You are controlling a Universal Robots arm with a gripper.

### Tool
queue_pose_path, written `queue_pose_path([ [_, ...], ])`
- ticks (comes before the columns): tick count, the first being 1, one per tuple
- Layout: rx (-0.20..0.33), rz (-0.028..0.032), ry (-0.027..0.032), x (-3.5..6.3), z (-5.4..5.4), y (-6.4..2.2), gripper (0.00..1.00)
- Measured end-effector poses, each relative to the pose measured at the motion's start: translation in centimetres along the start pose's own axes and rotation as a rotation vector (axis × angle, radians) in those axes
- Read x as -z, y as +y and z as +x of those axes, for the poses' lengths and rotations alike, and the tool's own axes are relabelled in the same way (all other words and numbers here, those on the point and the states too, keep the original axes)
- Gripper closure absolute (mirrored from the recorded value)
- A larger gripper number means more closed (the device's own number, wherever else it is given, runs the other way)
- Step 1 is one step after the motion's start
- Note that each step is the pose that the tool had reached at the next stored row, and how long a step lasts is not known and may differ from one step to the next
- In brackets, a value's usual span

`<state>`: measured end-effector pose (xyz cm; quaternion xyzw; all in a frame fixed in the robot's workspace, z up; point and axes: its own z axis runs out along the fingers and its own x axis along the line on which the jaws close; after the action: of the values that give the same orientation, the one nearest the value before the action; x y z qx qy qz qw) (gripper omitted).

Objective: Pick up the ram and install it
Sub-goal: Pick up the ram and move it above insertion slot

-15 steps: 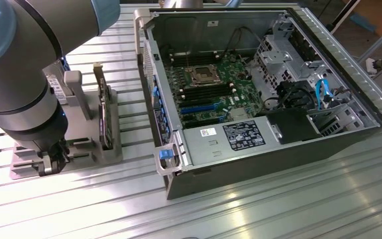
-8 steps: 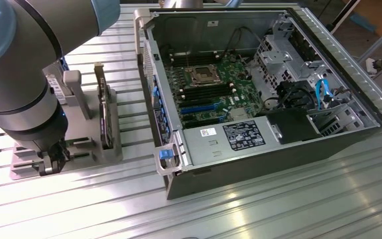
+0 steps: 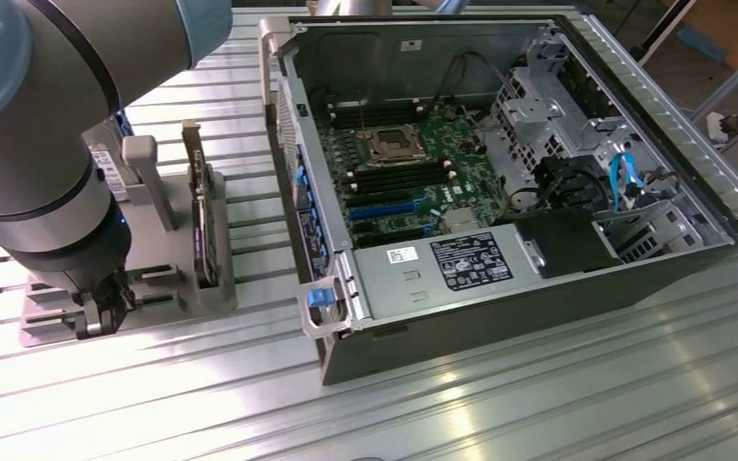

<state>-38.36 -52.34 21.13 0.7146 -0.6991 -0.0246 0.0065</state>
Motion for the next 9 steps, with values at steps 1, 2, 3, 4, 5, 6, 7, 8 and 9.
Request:
queue_pose_path([
  [1,0.000,0.0000,0.0000,0.00,0.00,0.00,0.88],
  [2,0.000,0.0000,0.0000,0.00,0.00,0.00,0.88],
  [3,0.000,0.0000,-0.0001,0.00,0.00,0.00,0.88],
  [4,0.000,0.0000,0.0000,0.00,0.00,0.00,0.88],
  [5,0.000,0.0000,0.0000,0.00,0.00,0.00,0.88],
  [6,0.000,0.0002,-0.0001,0.01,0.00,0.00,0.88],
  [7,0.000,0.0002,-0.0002,0.07,-0.01,0.00,0.88],
  [8,0.000,0.0001,-0.0001,0.24,-0.01,0.01,0.88],
  [9,0.000,0.0000,0.0000,0.34,-0.01,0.02,0.88],
])
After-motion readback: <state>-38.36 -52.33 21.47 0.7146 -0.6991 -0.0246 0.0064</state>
